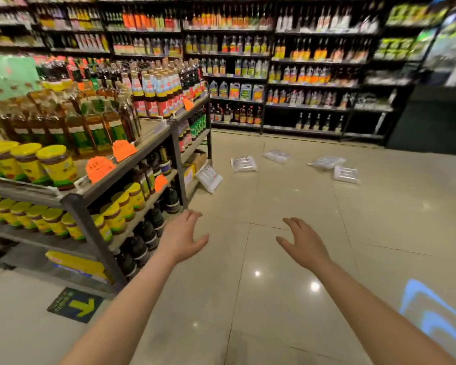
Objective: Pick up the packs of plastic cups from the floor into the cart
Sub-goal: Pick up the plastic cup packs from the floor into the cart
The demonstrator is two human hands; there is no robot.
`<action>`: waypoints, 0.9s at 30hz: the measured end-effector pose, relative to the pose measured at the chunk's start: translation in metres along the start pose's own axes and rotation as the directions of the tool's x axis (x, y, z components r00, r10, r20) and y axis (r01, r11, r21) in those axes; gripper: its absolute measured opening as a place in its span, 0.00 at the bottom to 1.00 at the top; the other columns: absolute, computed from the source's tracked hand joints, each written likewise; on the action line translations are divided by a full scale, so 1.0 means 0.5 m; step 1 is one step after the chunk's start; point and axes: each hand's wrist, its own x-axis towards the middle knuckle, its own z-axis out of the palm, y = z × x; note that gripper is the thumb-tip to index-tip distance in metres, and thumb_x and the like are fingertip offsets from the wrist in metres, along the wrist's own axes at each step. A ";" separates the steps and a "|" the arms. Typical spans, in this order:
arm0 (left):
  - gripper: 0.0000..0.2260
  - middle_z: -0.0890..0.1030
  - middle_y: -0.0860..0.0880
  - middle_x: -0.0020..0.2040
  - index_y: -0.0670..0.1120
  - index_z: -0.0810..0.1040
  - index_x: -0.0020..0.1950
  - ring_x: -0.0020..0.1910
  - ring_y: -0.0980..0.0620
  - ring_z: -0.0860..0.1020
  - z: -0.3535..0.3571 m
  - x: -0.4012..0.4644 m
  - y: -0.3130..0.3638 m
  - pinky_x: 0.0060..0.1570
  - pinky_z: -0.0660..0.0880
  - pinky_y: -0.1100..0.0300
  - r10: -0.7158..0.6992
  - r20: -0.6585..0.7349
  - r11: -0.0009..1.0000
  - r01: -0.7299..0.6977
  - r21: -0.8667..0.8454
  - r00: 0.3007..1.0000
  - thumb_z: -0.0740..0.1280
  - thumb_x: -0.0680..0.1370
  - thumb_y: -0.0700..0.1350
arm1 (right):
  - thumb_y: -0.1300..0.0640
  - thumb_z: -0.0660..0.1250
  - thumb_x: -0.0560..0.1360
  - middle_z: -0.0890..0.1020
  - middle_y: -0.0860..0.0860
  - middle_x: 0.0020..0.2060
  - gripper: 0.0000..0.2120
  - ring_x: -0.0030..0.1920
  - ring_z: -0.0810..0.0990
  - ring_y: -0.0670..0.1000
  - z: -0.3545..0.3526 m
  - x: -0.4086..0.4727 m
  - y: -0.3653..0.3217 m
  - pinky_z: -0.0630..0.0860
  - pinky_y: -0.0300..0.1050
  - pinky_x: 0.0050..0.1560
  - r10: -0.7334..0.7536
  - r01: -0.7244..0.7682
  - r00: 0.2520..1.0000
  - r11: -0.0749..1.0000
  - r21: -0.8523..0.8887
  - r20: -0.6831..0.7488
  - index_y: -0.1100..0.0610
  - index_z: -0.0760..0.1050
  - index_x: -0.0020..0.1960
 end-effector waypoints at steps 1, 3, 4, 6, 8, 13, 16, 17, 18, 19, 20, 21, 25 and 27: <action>0.29 0.72 0.48 0.63 0.47 0.69 0.69 0.61 0.47 0.73 0.012 0.040 -0.001 0.57 0.72 0.53 0.016 0.005 1.000 -0.016 -0.010 1.000 0.65 0.73 0.60 | 0.43 0.61 0.77 0.65 0.52 0.72 0.29 0.72 0.64 0.52 0.000 0.027 0.014 0.63 0.49 0.70 0.016 -0.016 1.000 1.000 0.005 -0.010 0.53 0.62 0.74; 0.29 0.72 0.49 0.63 0.48 0.69 0.69 0.60 0.49 0.73 0.035 0.126 -0.007 0.56 0.72 0.54 0.041 0.009 0.999 -0.041 -0.010 0.999 0.65 0.73 0.61 | 0.43 0.61 0.77 0.66 0.52 0.72 0.29 0.71 0.65 0.52 0.002 0.086 0.037 0.63 0.50 0.70 0.051 -0.051 0.998 0.998 0.026 -0.022 0.53 0.62 0.74; 0.30 0.73 0.49 0.63 0.48 0.69 0.69 0.60 0.49 0.74 0.047 0.172 -0.013 0.56 0.72 0.55 0.055 0.009 0.998 -0.055 0.004 0.998 0.65 0.72 0.62 | 0.43 0.61 0.77 0.66 0.52 0.72 0.29 0.71 0.65 0.52 0.005 0.120 0.047 0.64 0.50 0.70 0.067 -0.066 0.998 0.997 0.038 -0.022 0.53 0.62 0.74; 0.31 0.74 0.49 0.63 0.48 0.70 0.69 0.61 0.49 0.74 0.065 0.268 -0.028 0.57 0.72 0.54 0.079 0.018 0.996 -0.080 0.035 0.997 0.64 0.72 0.64 | 0.41 0.61 0.76 0.66 0.52 0.72 0.30 0.70 0.65 0.52 0.007 0.194 0.065 0.64 0.50 0.69 0.100 -0.098 0.995 0.994 0.050 -0.020 0.51 0.62 0.74; 0.31 0.74 0.49 0.64 0.48 0.70 0.69 0.61 0.48 0.74 0.076 0.369 -0.044 0.58 0.72 0.52 0.099 0.046 0.995 -0.100 0.029 0.994 0.63 0.71 0.65 | 0.40 0.61 0.76 0.66 0.51 0.72 0.30 0.70 0.66 0.52 0.003 0.273 0.079 0.65 0.49 0.69 0.145 -0.143 0.989 0.988 0.060 -0.023 0.50 0.61 0.74; 0.30 0.73 0.49 0.63 0.47 0.69 0.69 0.62 0.48 0.73 0.107 0.599 -0.066 0.57 0.72 0.52 0.152 0.061 0.988 -0.151 -0.022 0.986 0.64 0.73 0.64 | 0.41 0.61 0.76 0.66 0.51 0.72 0.31 0.71 0.65 0.52 -0.010 0.457 0.106 0.65 0.49 0.68 0.238 -0.232 0.970 0.968 0.097 -0.049 0.49 0.60 0.75; 0.30 0.73 0.49 0.63 0.47 0.69 0.69 0.62 0.47 0.72 0.131 0.711 -0.064 0.58 0.70 0.52 0.179 0.082 0.983 -0.176 -0.044 0.980 0.64 0.73 0.63 | 0.41 0.62 0.76 0.66 0.52 0.72 0.31 0.70 0.66 0.53 -0.011 0.544 0.129 0.65 0.49 0.67 0.263 -0.258 0.964 0.961 0.097 -0.042 0.50 0.59 0.75; 0.30 0.73 0.49 0.63 0.47 0.69 0.69 0.62 0.47 0.72 0.138 0.746 -0.060 0.57 0.70 0.52 0.189 0.084 0.982 -0.186 -0.043 0.978 0.64 0.73 0.62 | 0.42 0.62 0.76 0.66 0.52 0.72 0.31 0.70 0.66 0.53 -0.012 0.573 0.140 0.65 0.49 0.67 0.268 -0.263 0.963 0.960 0.091 -0.041 0.51 0.59 0.75; 0.29 0.73 0.49 0.64 0.47 0.69 0.70 0.62 0.47 0.72 0.145 0.781 -0.056 0.57 0.70 0.52 0.194 0.081 0.981 -0.191 -0.041 0.978 0.64 0.74 0.62 | 0.42 0.63 0.76 0.66 0.52 0.72 0.31 0.70 0.66 0.53 -0.013 0.602 0.153 0.65 0.49 0.67 0.274 -0.270 0.961 0.959 0.083 -0.039 0.51 0.59 0.75; 0.29 0.72 0.49 0.65 0.47 0.68 0.70 0.63 0.47 0.72 0.154 0.816 -0.052 0.57 0.70 0.51 0.194 0.080 0.981 -0.191 -0.044 0.978 0.64 0.74 0.62 | 0.43 0.63 0.76 0.66 0.52 0.72 0.31 0.70 0.66 0.53 -0.014 0.631 0.166 0.65 0.49 0.67 0.282 -0.279 0.959 0.957 0.078 -0.037 0.51 0.59 0.75; 0.29 0.72 0.49 0.66 0.47 0.68 0.70 0.64 0.47 0.72 0.162 0.850 -0.046 0.57 0.70 0.51 0.196 0.080 0.980 -0.192 -0.051 0.977 0.64 0.74 0.62 | 0.43 0.63 0.75 0.66 0.52 0.71 0.31 0.70 0.66 0.53 -0.015 0.661 0.181 0.65 0.49 0.67 0.289 -0.286 0.957 0.955 0.076 -0.037 0.52 0.60 0.75; 0.29 0.71 0.49 0.66 0.47 0.68 0.70 0.65 0.48 0.71 0.174 0.883 -0.041 0.57 0.70 0.51 0.200 0.081 0.979 -0.196 -0.054 0.976 0.64 0.74 0.61 | 0.43 0.64 0.75 0.66 0.52 0.71 0.31 0.70 0.66 0.53 -0.016 0.691 0.198 0.65 0.48 0.67 0.294 -0.291 0.955 0.954 0.076 -0.039 0.52 0.60 0.74; 0.34 0.72 0.48 0.64 0.47 0.70 0.68 0.63 0.47 0.72 0.228 1.027 -0.022 0.60 0.70 0.49 0.186 0.092 0.981 -0.179 -0.075 0.978 0.57 0.70 0.67 | 0.41 0.64 0.74 0.68 0.52 0.70 0.32 0.69 0.67 0.53 -0.023 0.833 0.275 0.66 0.49 0.67 0.265 -0.263 0.962 0.964 0.038 -0.069 0.52 0.62 0.73; 0.37 0.73 0.48 0.63 0.46 0.70 0.68 0.62 0.46 0.72 0.264 1.110 -0.011 0.61 0.70 0.47 0.190 0.089 0.980 -0.183 -0.075 0.978 0.53 0.67 0.68 | 0.41 0.63 0.75 0.68 0.52 0.71 0.32 0.70 0.67 0.53 -0.034 0.914 0.321 0.65 0.49 0.68 0.238 -0.238 0.969 0.971 0.005 -0.073 0.52 0.62 0.74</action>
